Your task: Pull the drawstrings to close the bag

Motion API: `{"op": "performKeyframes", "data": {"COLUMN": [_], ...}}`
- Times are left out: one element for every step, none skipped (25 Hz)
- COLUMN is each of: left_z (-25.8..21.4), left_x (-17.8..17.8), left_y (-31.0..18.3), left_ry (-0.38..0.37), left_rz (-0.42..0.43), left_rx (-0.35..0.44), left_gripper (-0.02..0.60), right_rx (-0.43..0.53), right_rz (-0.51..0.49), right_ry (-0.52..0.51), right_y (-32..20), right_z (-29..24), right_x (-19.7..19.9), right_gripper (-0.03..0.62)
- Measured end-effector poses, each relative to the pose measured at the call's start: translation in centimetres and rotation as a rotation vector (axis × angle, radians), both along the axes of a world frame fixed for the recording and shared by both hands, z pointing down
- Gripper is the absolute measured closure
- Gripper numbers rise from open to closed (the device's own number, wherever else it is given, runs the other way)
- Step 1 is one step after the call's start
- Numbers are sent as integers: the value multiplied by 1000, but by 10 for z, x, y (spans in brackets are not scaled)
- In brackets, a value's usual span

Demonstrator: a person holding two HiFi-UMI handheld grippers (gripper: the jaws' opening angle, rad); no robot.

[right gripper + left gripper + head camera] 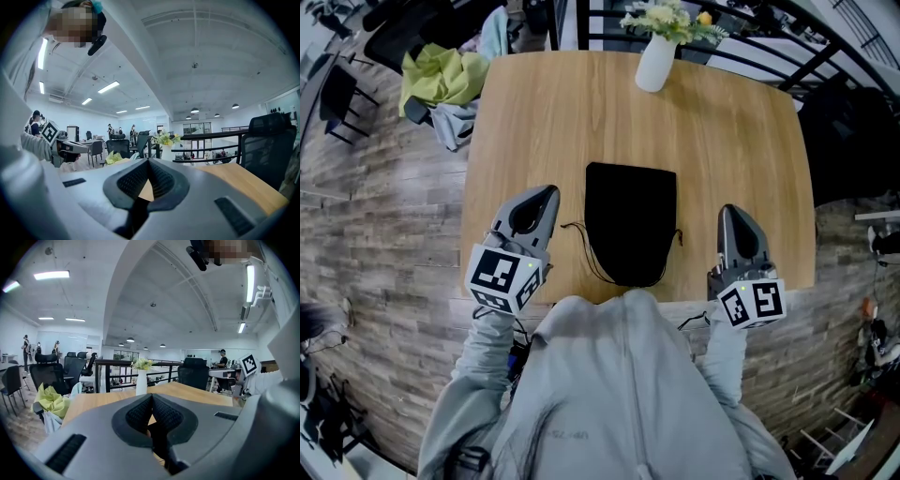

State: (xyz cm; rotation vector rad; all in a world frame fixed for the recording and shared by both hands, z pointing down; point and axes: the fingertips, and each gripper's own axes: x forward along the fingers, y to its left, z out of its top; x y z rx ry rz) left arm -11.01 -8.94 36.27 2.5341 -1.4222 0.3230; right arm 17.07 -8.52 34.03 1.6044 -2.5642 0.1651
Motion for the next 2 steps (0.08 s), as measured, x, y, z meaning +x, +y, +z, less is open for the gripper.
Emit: {"op": "performKeyframes", "data": {"left_z": [1, 2], "left_x": [-1, -2], "left_y": [-1, -2], "left_ry": [-2, -4], "left_rz": [3, 5], "left_rx": [0, -1], "left_gripper": [555, 555], "right_rx": [0, 1], "right_rz": [1, 2], "right_ry": [-1, -1], "right_y": [0, -1], "right_z": [0, 1], "right_x": [0, 0], "right_gripper": [572, 572]}}
